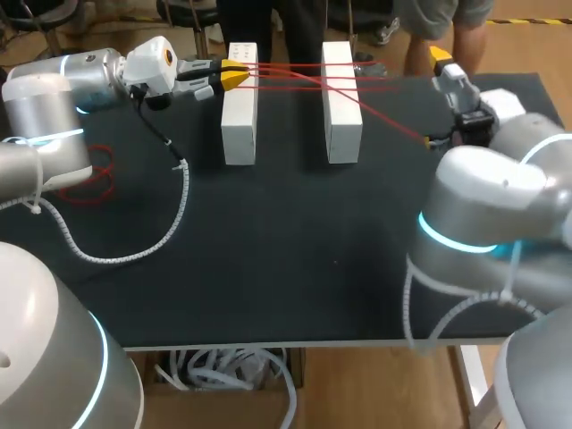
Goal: Grab the tape and strap the tape.
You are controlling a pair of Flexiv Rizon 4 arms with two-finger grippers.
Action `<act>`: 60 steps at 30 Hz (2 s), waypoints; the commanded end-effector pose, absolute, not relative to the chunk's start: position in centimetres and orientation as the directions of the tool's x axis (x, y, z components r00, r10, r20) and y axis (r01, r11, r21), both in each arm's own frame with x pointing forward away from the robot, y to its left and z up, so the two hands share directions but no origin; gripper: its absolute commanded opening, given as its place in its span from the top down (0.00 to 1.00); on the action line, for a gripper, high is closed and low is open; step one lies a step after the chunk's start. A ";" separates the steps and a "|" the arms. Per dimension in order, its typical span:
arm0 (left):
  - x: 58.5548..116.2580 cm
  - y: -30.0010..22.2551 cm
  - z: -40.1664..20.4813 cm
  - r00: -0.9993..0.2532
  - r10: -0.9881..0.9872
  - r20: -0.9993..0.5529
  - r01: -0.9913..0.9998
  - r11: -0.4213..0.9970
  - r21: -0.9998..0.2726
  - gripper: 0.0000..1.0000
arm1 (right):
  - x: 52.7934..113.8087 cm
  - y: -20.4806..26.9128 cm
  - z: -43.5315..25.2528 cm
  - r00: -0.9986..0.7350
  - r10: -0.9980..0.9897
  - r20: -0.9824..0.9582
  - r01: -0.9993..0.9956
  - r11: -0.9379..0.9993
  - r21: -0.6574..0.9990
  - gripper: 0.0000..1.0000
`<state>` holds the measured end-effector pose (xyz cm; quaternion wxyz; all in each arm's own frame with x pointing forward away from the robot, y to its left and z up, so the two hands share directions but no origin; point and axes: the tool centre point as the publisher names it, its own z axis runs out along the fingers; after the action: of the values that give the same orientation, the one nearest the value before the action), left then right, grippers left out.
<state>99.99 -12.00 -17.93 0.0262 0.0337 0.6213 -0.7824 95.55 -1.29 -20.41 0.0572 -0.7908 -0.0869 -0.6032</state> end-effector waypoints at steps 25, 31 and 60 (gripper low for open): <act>100.1 -12.0 -18.0 -0.996 0.003 -0.086 0.083 -0.228 -0.970 1.00 | 97.6 -0.3 -23.2 0.263 -0.189 0.946 -0.099 -0.981 -0.169 0.00; 100.1 -12.0 -18.0 -0.996 0.003 -0.086 0.083 -0.228 -0.970 1.00 | 99.1 -0.3 -23.4 0.255 -0.191 0.948 -0.066 -0.982 -0.179 0.56; 100.1 -12.0 -18.0 -0.996 0.003 -0.086 0.083 -0.228 -0.970 1.00 | 97.6 0.3 -25.8 0.320 -0.137 0.937 0.027 -0.988 -0.154 0.16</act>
<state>99.99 -12.00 -17.93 0.0262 0.0337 0.6213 -0.7824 96.85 -0.05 -25.66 0.0739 -0.8092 0.0307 -0.5820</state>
